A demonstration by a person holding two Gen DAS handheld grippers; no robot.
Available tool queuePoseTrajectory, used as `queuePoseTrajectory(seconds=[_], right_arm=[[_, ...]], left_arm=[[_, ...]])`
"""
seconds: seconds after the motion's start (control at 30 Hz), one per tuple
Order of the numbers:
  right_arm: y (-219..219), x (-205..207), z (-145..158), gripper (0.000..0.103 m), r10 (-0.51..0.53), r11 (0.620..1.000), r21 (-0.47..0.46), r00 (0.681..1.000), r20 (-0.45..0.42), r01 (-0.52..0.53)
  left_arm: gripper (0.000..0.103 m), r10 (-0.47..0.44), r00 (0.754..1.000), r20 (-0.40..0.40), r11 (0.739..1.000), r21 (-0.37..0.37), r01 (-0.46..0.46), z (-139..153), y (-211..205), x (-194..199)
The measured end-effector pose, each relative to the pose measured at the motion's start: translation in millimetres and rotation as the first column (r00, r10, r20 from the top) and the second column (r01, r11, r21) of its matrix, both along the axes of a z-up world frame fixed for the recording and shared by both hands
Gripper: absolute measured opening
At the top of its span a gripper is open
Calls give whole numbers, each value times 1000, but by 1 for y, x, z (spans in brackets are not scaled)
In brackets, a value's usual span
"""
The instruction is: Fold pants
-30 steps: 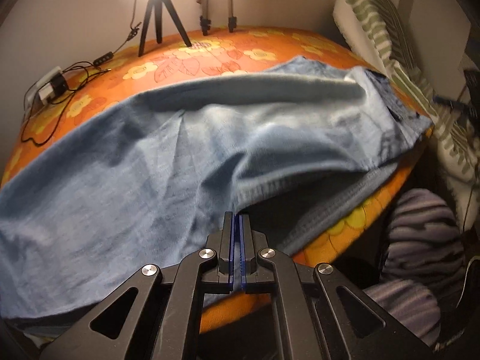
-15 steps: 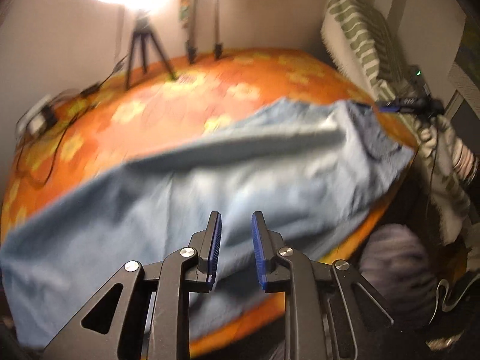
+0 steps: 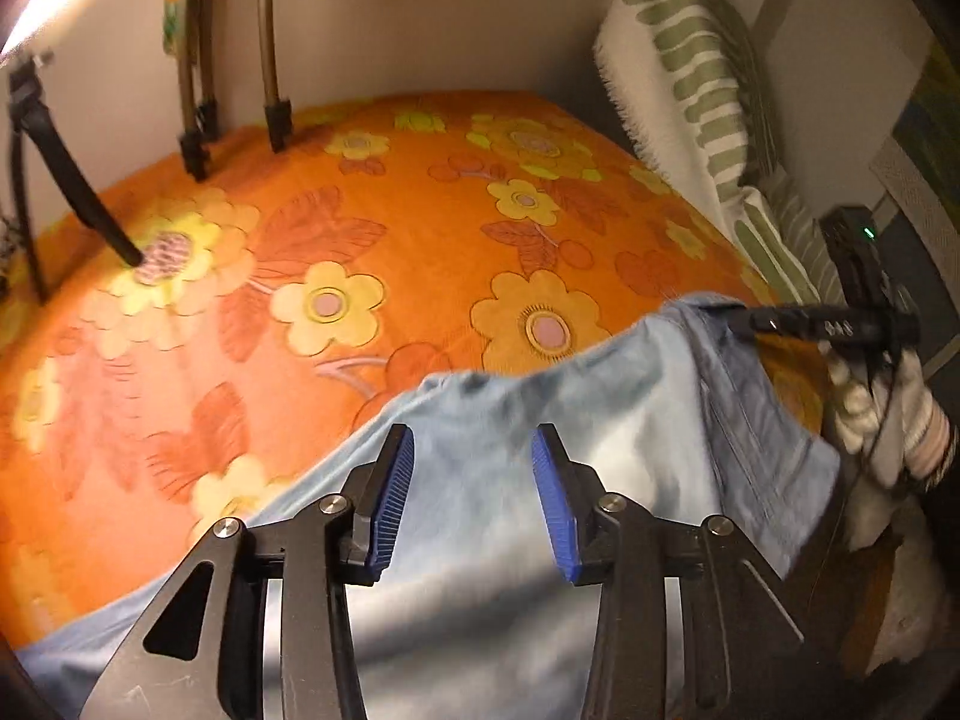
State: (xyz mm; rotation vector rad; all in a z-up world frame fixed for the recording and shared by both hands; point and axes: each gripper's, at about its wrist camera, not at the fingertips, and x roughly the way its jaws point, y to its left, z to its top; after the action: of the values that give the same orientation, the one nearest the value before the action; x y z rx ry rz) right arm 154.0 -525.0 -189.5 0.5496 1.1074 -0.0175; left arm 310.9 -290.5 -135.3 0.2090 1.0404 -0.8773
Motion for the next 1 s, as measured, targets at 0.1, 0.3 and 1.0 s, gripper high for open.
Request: queuePoseTrajectory(seconds=[0.1,0.3,1.0], right_arm=[[-1,4,-1,48,5,1000,8,1000,2,-5],[-3,9,-9,48,9,999,45,1000,-8,-8],[35,7,72,3,139,954,-287,974,180,-83]], left_arm=[[43,11,1000,-25,1000,-3,-11,-11,-8,13],[44,3,998,-66,1000,-11,-4,-24,-18,23],[0,95,984,151,995,-53,-87,-2,-16,18]])
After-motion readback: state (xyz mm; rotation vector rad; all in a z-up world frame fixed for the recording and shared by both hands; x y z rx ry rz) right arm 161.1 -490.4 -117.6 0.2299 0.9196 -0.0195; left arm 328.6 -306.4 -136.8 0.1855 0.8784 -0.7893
